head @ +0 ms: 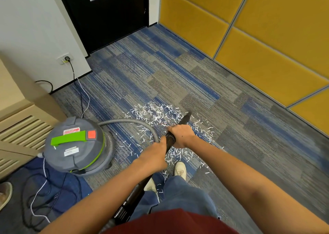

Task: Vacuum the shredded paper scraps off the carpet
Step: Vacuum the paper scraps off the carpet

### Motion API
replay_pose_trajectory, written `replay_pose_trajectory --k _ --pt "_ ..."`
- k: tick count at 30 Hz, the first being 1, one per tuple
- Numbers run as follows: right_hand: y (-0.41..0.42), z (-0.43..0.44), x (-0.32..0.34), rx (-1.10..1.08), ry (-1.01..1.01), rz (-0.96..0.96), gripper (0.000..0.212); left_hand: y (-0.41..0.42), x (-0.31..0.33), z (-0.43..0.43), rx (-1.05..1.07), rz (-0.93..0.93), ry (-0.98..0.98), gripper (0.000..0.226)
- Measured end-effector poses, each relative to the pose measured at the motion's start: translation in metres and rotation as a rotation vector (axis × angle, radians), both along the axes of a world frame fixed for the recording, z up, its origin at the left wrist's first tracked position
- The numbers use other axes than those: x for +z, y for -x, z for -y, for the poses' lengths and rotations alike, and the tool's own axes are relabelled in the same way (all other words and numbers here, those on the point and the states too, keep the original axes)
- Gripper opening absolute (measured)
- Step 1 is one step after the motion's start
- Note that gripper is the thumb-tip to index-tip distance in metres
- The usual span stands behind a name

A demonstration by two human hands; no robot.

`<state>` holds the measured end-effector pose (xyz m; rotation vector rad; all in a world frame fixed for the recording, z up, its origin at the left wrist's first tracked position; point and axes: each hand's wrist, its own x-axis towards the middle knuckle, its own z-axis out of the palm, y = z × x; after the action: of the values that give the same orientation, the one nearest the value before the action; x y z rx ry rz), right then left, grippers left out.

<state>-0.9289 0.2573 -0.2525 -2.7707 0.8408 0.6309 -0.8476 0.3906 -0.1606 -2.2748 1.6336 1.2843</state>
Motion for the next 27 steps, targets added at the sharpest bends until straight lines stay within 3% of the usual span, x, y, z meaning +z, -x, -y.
replay_pose_trajectory --k 18,27 --pt "-0.054 -0.019 -0.002 0.120 -0.006 0.039 0.013 -0.021 0.002 -0.026 0.173 0.092 0.036 0.057" --pt "-0.044 -0.017 0.003 0.128 0.011 -0.014 0.013 -0.021 0.002 -0.024 0.160 0.041 -0.005 0.061"
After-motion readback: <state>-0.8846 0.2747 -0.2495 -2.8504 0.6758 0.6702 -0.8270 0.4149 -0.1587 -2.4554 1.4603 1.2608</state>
